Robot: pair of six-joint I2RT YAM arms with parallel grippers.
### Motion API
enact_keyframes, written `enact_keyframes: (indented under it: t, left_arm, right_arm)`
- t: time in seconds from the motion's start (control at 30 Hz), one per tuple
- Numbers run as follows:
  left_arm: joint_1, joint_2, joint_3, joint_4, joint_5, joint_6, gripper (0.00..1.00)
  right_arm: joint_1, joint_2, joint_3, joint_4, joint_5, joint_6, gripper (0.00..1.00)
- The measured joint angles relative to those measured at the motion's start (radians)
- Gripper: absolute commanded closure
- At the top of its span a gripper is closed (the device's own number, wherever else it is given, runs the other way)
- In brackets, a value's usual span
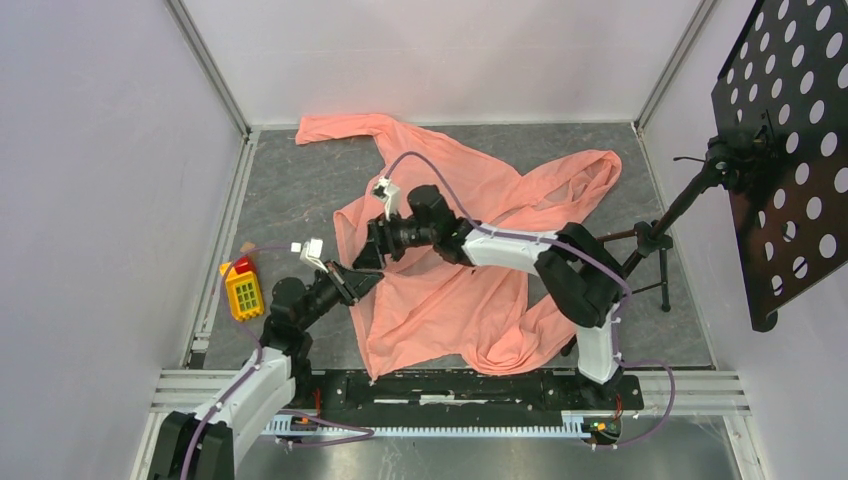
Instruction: Zip up the jacket
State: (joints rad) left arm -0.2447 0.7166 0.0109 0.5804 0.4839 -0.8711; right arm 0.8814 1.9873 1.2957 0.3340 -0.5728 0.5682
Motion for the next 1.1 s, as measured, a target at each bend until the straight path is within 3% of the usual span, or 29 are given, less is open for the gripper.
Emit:
enact_keyframes:
  t: [0.13, 0.27, 0.43, 0.53, 0.6, 0.67, 0.77, 0.83, 0.9, 0.97, 1.1]
  left_arm:
    - [0.000, -0.056, 0.000, 0.013, 0.010, 0.046, 0.97]
    - [0.000, -0.119, 0.000, 0.012, 0.016, 0.073, 0.97]
    - [0.000, -0.170, 0.000, 0.012, 0.030, 0.082, 0.98]
    - [0.000, -0.188, 0.000, 0.012, 0.043, 0.085, 0.98]
    - [0.000, -0.194, 0.000, 0.012, 0.044, 0.085, 0.98]
    - [0.000, -0.194, 0.000, 0.012, 0.045, 0.085, 0.98]
    - [0.000, -0.189, 0.000, 0.013, 0.046, 0.085, 0.98]
    - [0.000, -0.179, 0.000, 0.013, 0.050, 0.085, 0.98]
    - [0.000, -0.163, 0.000, 0.013, 0.051, 0.085, 0.98]
    - [0.000, -0.151, 0.000, 0.013, 0.052, 0.085, 0.98]
    - [0.000, -0.140, 0.000, 0.018, 0.054, 0.085, 0.98]
  right_arm:
    - [-0.074, -0.103, -0.041, -0.083, -0.081, -0.155, 0.09]
    - [-0.135, -0.199, -0.069, -0.179, -0.167, -0.396, 0.06]
    - [-0.128, -0.220, -0.090, -0.317, -0.262, -0.695, 0.07]
    - [-0.117, -0.198, -0.091, -0.400, -0.295, -0.816, 0.14]
    - [-0.115, -0.166, -0.088, -0.419, -0.307, -0.858, 0.24]
    - [-0.113, -0.146, -0.102, -0.399, -0.309, -0.864, 0.28]
    - [-0.110, -0.154, -0.170, -0.292, -0.312, -0.826, 0.19]
    - [-0.109, -0.159, -0.201, -0.235, -0.328, -0.801, 0.18]
    - [-0.105, -0.159, -0.210, -0.195, -0.346, -0.779, 0.24]
    - [-0.096, -0.159, -0.208, -0.161, -0.354, -0.768, 0.37]
    - [-0.064, -0.159, -0.203, -0.120, -0.351, -0.739, 0.78]
